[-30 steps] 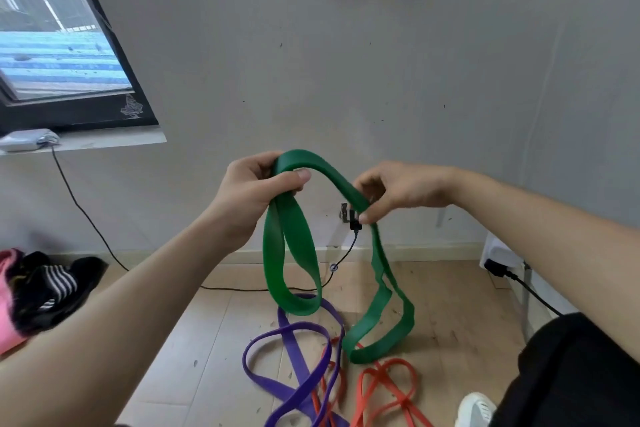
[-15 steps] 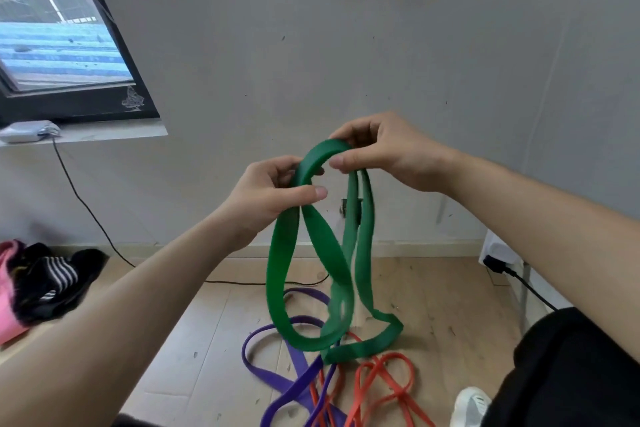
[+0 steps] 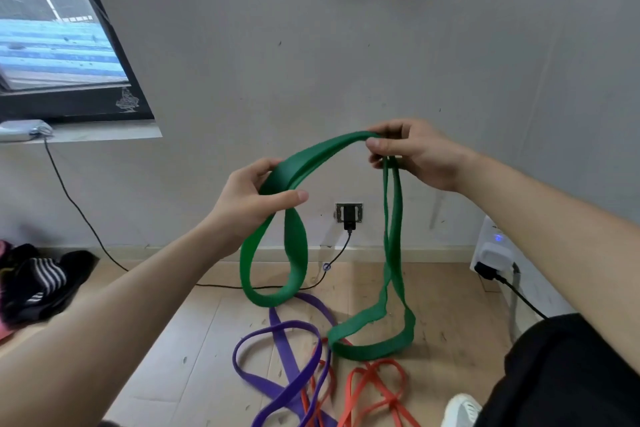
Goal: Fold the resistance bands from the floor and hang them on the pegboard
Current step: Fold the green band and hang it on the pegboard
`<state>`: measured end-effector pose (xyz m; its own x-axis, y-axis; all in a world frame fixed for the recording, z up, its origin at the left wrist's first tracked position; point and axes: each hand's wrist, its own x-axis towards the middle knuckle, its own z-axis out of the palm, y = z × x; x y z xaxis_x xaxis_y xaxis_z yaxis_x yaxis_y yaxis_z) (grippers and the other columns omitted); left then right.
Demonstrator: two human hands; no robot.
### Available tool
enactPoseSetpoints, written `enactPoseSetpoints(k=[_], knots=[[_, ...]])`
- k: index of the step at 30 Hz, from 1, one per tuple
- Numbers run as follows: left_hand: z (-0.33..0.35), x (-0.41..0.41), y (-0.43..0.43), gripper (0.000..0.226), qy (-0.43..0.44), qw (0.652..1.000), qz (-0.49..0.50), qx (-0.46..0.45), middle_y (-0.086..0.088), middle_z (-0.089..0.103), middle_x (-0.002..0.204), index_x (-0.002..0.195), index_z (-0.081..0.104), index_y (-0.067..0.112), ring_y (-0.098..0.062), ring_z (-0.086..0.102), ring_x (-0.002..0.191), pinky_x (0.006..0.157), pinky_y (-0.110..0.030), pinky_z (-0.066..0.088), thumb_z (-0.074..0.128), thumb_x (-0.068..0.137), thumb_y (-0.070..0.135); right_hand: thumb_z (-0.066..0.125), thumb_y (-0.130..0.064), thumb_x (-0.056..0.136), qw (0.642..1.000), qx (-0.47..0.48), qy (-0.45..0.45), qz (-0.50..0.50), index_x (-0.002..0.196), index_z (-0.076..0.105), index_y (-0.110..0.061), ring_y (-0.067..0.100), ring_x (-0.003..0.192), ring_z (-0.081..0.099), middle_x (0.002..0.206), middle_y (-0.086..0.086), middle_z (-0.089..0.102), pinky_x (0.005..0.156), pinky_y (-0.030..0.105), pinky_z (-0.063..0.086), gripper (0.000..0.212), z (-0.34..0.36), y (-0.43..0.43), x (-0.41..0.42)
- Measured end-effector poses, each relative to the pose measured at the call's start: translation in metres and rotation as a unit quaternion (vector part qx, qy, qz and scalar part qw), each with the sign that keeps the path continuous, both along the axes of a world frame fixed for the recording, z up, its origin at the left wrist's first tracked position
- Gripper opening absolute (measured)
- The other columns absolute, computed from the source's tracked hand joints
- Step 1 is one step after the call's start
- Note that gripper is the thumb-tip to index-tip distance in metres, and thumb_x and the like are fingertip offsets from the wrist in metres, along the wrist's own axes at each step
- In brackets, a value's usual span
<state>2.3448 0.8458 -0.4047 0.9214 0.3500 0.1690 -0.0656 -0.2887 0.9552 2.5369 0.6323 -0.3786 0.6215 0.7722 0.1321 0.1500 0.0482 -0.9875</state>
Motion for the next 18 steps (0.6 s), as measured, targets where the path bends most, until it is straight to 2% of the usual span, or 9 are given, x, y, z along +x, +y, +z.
enactPoseSetpoints(k=[3,5,9,11,14,16,18], knots=[[0.008,-0.002,-0.001,0.034,-0.036,0.999,0.03,-0.015,0.007,0.073,0.08,0.111,0.073,0.014,-0.014,0.066,0.074,0.075,-0.03,0.054,0.083,0.079,0.009,0.076,-0.019,0.073,0.996,-0.072,-0.02,0.048,0.105,0.07,-0.008,0.018,0.083,0.067,0.088,0.005,0.067,0.088,0.035,0.052,0.034,-0.008,-0.006,0.004],[0.014,-0.003,-0.003,0.03,-0.052,0.998,0.036,-0.016,0.004,0.073,0.081,0.11,0.075,0.014,-0.014,0.067,0.074,0.072,-0.028,0.055,0.082,0.081,0.008,0.078,-0.015,0.076,0.986,-0.135,-0.065,0.079,0.103,0.071,-0.011,0.019,0.088,0.068,0.092,0.009,0.068,0.09,0.036,0.052,0.028,-0.013,-0.005,0.002],[0.02,-0.004,-0.011,0.029,-0.069,0.997,0.031,-0.009,0.004,0.075,0.083,0.11,0.076,0.012,-0.011,0.068,0.075,0.07,-0.025,0.055,0.082,0.081,0.011,0.079,-0.015,0.083,0.939,-0.262,-0.179,0.133,0.107,0.071,-0.008,0.03,0.1,0.07,0.105,0.014,0.074,0.1,0.048,0.052,0.026,-0.021,0.007,-0.013],[0.021,-0.003,-0.017,0.029,-0.071,0.997,0.019,-0.005,0.005,0.075,0.083,0.11,0.076,0.012,-0.011,0.069,0.076,0.07,-0.024,0.054,0.082,0.081,0.012,0.078,-0.016,0.084,0.922,-0.288,-0.193,0.17,0.109,0.071,-0.009,0.026,0.104,0.07,0.108,0.009,0.075,0.098,0.047,0.053,0.026,-0.022,0.015,-0.024],[0.023,-0.004,-0.023,0.038,-0.082,0.997,0.002,-0.01,0.002,0.077,0.086,0.11,0.075,0.01,-0.013,0.07,0.078,0.072,-0.025,0.056,0.083,0.074,0.02,0.077,-0.012,0.085,0.944,-0.228,-0.149,0.188,0.116,0.068,-0.017,0.012,0.108,0.068,0.114,-0.003,0.073,0.09,0.025,0.054,0.033,-0.012,0.022,-0.042],[0.024,-0.004,-0.023,0.043,-0.086,0.996,-0.011,-0.008,-0.003,0.078,0.09,0.111,0.075,0.009,-0.015,0.072,0.082,0.076,-0.027,0.057,0.082,0.071,0.024,0.075,-0.011,0.085,0.969,-0.141,-0.118,0.166,0.126,0.062,-0.015,0.011,0.113,0.066,0.12,0.0,0.071,0.089,0.022,0.052,0.043,-0.002,0.025,-0.052],[0.025,-0.005,-0.023,0.042,-0.087,0.996,-0.021,-0.005,-0.007,0.078,0.097,0.114,0.074,0.008,-0.018,0.073,0.088,0.08,-0.029,0.057,0.081,0.074,0.023,0.073,-0.013,0.087,0.981,-0.064,-0.099,0.154,0.129,0.06,-0.01,0.017,0.116,0.065,0.122,0.007,0.069,0.092,0.025,0.051,0.045,0.005,0.028,-0.059]])
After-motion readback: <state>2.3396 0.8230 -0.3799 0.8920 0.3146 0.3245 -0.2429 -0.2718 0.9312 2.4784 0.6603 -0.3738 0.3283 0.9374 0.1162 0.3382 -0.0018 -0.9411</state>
